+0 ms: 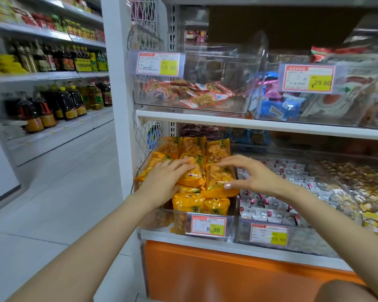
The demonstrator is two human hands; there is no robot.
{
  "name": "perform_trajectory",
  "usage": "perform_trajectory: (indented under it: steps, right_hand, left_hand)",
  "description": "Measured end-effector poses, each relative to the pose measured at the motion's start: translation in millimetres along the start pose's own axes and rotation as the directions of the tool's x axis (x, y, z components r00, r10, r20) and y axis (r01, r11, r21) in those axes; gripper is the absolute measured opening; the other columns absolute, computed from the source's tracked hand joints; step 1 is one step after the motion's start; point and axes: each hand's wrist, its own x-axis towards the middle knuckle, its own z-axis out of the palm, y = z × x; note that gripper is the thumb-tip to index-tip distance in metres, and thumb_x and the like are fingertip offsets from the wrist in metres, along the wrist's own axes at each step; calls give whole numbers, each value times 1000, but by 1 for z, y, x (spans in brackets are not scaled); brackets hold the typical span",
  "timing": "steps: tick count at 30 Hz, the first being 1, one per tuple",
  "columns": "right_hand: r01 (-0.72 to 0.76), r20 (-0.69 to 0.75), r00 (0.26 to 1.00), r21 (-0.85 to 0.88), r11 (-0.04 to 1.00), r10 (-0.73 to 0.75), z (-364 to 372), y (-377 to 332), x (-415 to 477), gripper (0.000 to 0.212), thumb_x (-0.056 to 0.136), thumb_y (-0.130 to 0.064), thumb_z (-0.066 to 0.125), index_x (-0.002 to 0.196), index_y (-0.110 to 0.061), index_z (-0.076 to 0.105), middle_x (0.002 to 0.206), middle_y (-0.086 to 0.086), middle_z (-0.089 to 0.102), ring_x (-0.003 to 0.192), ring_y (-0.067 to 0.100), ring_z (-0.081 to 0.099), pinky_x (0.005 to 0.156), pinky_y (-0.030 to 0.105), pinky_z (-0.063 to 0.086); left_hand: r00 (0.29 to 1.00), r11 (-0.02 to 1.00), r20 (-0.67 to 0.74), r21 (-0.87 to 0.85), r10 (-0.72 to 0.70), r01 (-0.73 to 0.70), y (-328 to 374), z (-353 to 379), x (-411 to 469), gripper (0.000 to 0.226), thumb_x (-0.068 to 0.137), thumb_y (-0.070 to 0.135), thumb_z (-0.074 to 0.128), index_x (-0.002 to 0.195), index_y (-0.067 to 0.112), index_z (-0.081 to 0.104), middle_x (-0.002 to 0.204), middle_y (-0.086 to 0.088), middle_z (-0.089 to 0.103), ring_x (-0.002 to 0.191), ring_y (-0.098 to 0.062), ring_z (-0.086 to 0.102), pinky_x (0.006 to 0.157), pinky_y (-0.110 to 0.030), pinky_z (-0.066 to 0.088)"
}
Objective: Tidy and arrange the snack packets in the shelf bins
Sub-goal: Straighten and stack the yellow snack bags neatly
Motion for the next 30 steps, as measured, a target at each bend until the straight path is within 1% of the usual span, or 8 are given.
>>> perform_trajectory:
  steps: [3, 9, 13, 15, 21, 25, 27, 30]
  right_hand:
    - [31, -14, 999, -132, 991, -33, 14, 1, -4, 52, 72, -55, 68, 120, -44, 52, 139, -14, 44, 125, 6, 43, 104, 35, 37]
    - [19, -254, 962, -300, 954, -99, 36, 7, -9, 43, 79, -42, 71, 113, -22, 55, 129, -5, 53, 110, 16, 55, 82, 29, 45]
    - [73, -312, 931, -350, 934, -189, 45, 12, -8, 36, 80, -35, 72, 106, -12, 62, 126, 2, 57, 109, 22, 57, 83, 29, 42]
    - [67, -330, 926, -335, 940, -183, 46, 13, -7, 36, 80, -35, 72, 106, -11, 63, 125, 2, 58, 107, 23, 58, 83, 32, 45]
    - [60, -301, 940, -316, 947, -160, 46, 13, -5, 46, 82, -55, 59, 106, -16, 65, 118, -1, 63, 104, 17, 59, 86, 32, 42]
    - [52, -360, 932, 10, 999, -45, 29, 13, 1, 30, 94, -35, 54, 94, -11, 72, 96, 2, 70, 90, 15, 64, 85, 38, 50]
    - [-1, -376, 926, 68, 998, 27, 15, 22, 16, 21, 92, -24, 59, 108, -14, 68, 110, 2, 68, 103, 15, 61, 94, 37, 48]
    - [-173, -239, 954, 60, 983, 182, -6, 34, 46, 49, 89, -25, 63, 135, -19, 47, 141, 4, 46, 128, 21, 44, 105, 32, 35]
  left_hand:
    - [998, 1000, -54, -25, -15, 13, 4, -2, 4, 65, 83, 7, 61, 140, 25, 39, 143, 4, 41, 123, -22, 48, 97, -35, 38]
    - [998, 992, -63, -128, 0, -8, -2, -14, -1, 47, 79, 14, 66, 124, 22, 55, 121, 4, 55, 109, -22, 55, 88, -36, 43]
    - [997, 997, 80, 70, 9, -14, -7, -24, -4, 59, 77, 65, 51, 127, 35, 50, 131, 16, 46, 121, -12, 36, 94, -27, 20]
    - [993, 998, 120, 67, 14, -22, -3, -26, -4, 75, 67, 77, 45, 130, 34, 48, 143, 18, 36, 130, -10, 27, 97, -26, 16]
    - [987, 998, 149, 49, -55, 49, 11, -18, -3, 91, 68, 52, 73, 142, 29, 25, 149, 8, 35, 135, -14, 31, 108, -31, 19]
    - [978, 992, 202, 122, -50, 25, 9, -15, -2, 93, 75, 55, 66, 148, 35, 12, 157, 13, 12, 142, -10, 19, 113, -37, 14]
    - [972, 992, 232, 123, -45, 17, 8, -15, -1, 90, 78, 54, 63, 148, 36, 10, 157, 14, 6, 143, -8, 15, 115, -38, 10]
    - [967, 993, 251, 118, -41, 11, 10, -18, 1, 87, 79, 51, 64, 148, 37, 12, 157, 15, 7, 143, -10, 16, 114, -38, 13]
